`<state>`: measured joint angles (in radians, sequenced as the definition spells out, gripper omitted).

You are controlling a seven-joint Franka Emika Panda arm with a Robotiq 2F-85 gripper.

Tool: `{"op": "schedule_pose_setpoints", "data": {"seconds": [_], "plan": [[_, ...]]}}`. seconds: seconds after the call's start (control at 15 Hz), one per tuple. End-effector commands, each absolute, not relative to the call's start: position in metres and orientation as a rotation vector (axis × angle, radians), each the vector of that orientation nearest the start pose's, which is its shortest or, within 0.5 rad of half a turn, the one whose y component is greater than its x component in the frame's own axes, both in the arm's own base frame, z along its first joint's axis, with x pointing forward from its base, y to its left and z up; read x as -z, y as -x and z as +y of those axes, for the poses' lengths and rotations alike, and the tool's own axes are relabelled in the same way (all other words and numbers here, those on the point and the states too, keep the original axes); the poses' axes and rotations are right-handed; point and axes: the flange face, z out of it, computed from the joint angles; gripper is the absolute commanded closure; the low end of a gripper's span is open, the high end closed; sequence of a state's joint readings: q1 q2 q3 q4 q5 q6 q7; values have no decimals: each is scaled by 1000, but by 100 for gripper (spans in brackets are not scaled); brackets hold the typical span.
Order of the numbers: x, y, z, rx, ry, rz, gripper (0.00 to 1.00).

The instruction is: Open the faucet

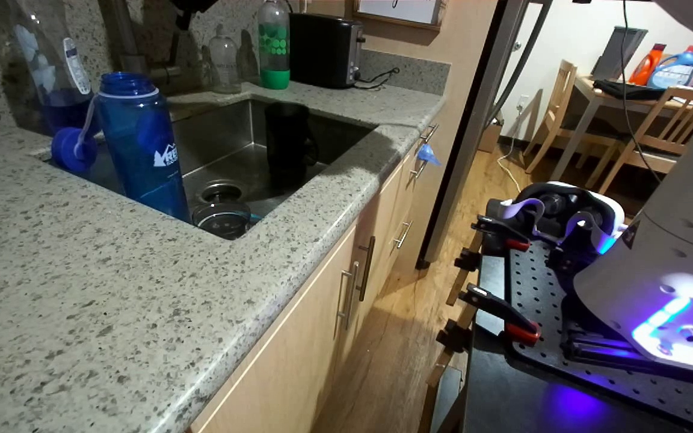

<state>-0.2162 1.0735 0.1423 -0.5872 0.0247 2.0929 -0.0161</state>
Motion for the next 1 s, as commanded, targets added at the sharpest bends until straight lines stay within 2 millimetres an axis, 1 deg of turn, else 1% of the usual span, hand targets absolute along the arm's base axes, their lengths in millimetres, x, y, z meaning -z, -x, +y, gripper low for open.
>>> {"op": "schedule_pose_setpoints", "data": {"seconds": [0.0,0.53,0.6,0.93], "plan": [[-408,-820,-134,667,2925,247,100],[-410,-819,-137,670,2925,264,100],[-406,-820,-134,684,2945,254,100],[-405,-821,-134,680,2945,254,99]]}}
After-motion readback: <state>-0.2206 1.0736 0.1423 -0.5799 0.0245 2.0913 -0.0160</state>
